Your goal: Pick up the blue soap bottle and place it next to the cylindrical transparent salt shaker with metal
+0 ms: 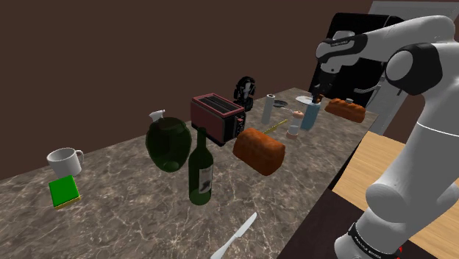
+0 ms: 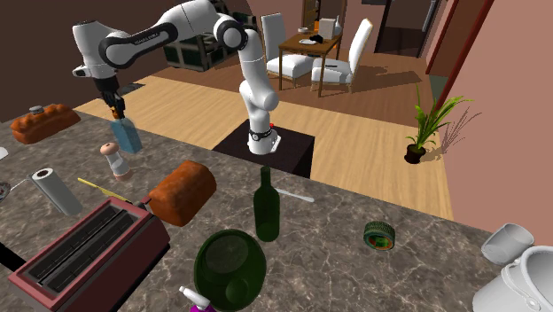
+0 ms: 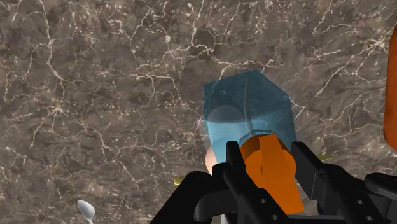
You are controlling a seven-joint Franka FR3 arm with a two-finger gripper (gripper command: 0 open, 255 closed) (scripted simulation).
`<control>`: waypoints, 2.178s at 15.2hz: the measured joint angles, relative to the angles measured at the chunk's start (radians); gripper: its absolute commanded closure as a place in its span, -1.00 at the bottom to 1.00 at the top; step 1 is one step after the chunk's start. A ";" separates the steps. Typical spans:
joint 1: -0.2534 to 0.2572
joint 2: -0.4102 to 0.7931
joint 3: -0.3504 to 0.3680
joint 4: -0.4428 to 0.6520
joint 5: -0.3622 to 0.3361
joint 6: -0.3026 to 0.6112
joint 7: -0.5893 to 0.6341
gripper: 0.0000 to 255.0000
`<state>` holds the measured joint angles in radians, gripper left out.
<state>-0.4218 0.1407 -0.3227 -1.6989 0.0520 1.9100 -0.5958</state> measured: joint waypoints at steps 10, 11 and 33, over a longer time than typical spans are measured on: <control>0.001 0.023 0.003 -0.109 0.010 0.131 -0.005 1.00; 0.001 0.025 0.004 -0.118 0.011 0.142 -0.006 1.00; 0.003 0.021 0.004 -0.151 0.010 0.172 -0.005 -1.00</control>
<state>-0.4191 0.1613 -0.3186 -1.8499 0.0623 2.0824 -0.6012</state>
